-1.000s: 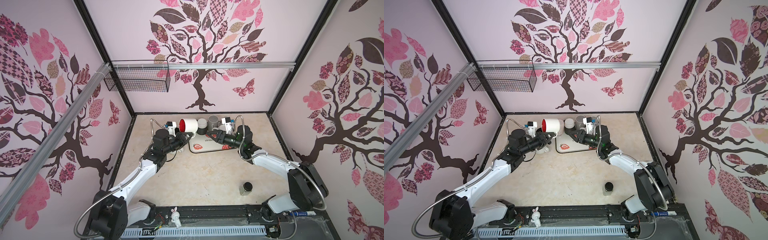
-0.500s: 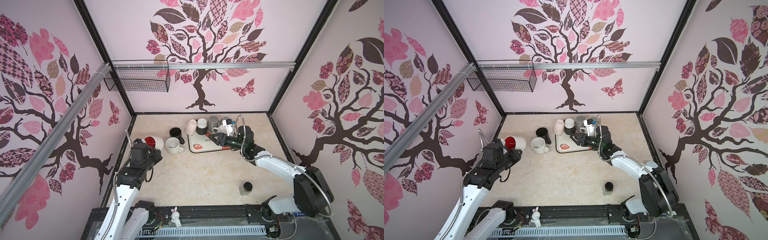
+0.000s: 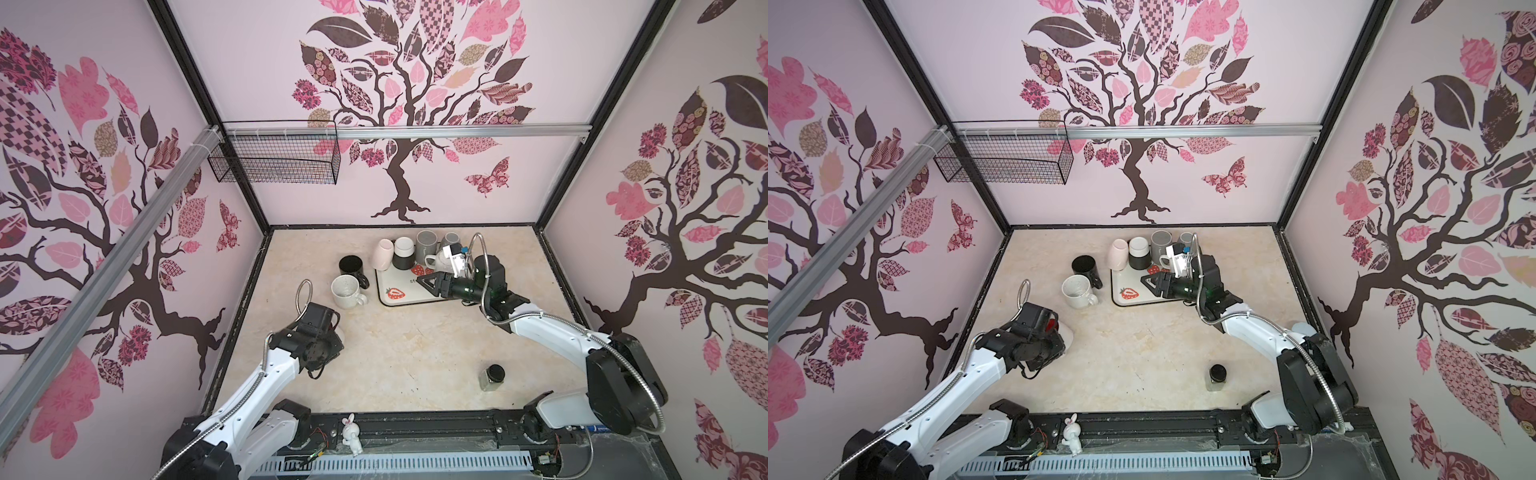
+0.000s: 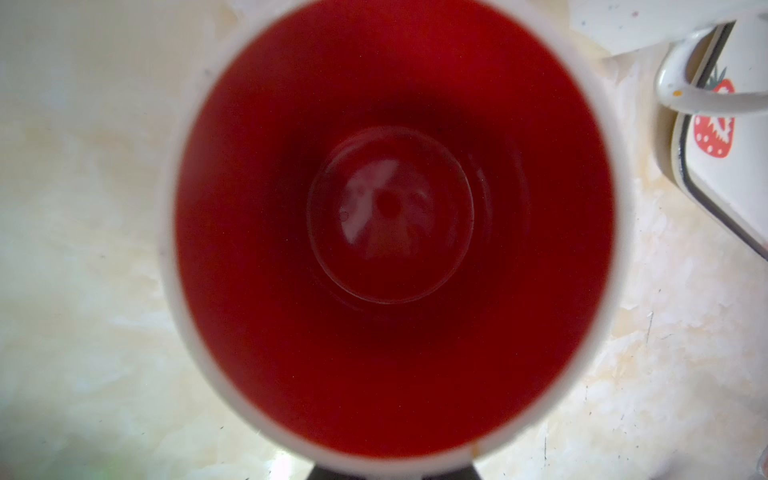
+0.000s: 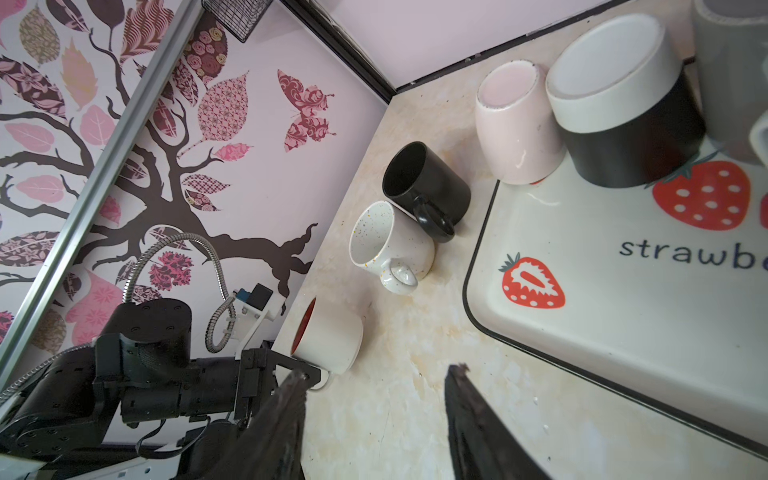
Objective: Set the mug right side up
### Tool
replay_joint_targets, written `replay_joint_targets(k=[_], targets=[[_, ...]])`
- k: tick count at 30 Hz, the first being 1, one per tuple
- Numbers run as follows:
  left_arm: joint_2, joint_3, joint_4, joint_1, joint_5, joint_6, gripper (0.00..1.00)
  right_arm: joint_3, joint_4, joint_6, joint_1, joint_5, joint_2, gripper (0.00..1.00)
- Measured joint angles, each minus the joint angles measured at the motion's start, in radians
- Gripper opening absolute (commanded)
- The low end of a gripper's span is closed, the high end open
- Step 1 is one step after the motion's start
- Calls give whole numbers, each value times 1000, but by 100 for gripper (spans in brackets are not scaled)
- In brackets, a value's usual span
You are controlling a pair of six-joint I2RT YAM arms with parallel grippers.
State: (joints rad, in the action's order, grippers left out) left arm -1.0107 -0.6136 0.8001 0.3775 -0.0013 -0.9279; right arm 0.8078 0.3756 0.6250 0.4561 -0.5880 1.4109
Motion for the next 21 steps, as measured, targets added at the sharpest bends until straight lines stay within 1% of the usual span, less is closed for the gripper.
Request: replay_joint_targets(k=[7, 11, 16, 21], targets=[[-139, -55, -46, 59, -90, -39, 0, -34, -14, -7, -26, -11, 0, 58], [-224, -97, -72, 79, -133, -66, 0, -35, -35, -38, -41, -6, -5, 60], [-262, -110, -101, 97, -161, -107, 0, -35, -67, -83, -47, 10, -17, 60], [-295, -131, -125, 97, -173, -144, 0, -35, -60, -84, -51, 13, -17, 60]])
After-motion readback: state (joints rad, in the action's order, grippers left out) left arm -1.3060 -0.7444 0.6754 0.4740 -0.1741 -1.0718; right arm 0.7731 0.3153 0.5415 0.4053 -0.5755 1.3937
